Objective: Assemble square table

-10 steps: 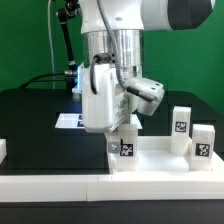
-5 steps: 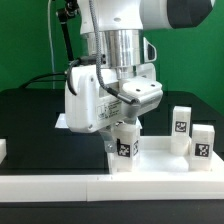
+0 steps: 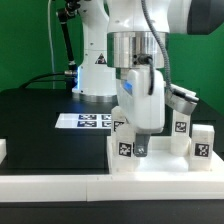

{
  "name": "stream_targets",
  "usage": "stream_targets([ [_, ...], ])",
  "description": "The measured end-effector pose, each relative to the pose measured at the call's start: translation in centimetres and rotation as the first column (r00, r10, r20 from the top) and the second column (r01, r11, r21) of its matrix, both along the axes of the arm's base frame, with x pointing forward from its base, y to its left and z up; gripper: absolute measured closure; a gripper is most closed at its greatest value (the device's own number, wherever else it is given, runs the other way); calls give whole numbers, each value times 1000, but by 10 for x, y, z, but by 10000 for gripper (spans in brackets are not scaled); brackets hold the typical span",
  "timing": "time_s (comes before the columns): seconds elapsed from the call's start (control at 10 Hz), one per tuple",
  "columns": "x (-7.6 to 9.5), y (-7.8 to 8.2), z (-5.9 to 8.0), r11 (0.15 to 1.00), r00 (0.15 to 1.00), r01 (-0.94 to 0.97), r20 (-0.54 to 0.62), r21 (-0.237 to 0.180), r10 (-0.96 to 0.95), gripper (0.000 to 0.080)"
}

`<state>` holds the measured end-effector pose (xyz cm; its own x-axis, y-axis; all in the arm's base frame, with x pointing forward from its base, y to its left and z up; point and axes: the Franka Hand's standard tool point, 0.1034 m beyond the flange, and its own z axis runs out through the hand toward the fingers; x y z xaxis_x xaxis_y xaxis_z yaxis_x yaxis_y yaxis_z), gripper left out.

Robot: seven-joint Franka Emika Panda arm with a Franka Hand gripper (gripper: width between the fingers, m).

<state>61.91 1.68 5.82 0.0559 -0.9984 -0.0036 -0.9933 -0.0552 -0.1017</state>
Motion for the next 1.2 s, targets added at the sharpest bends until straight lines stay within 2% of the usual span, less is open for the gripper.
stream_targets([
  [0.1,0,-1,0,998,998,-68,0,-8,68,153],
  [0.3,4,-9,2,936,937,-347,13,-54,348,150],
  [0.5,8,-17,5,777,781,-621,0,-106,624,150],
  [0.6,9,-16,5,757,762,-644,-1,-112,648,150],
  [0.8,9,-16,4,780,785,-616,2,-107,620,404],
  [0.9,9,-17,4,788,792,-606,3,-106,610,404],
  [1.0,8,-17,4,843,846,-530,11,-94,533,512],
  [1.2,7,-19,4,930,931,-362,20,-67,364,512],
])
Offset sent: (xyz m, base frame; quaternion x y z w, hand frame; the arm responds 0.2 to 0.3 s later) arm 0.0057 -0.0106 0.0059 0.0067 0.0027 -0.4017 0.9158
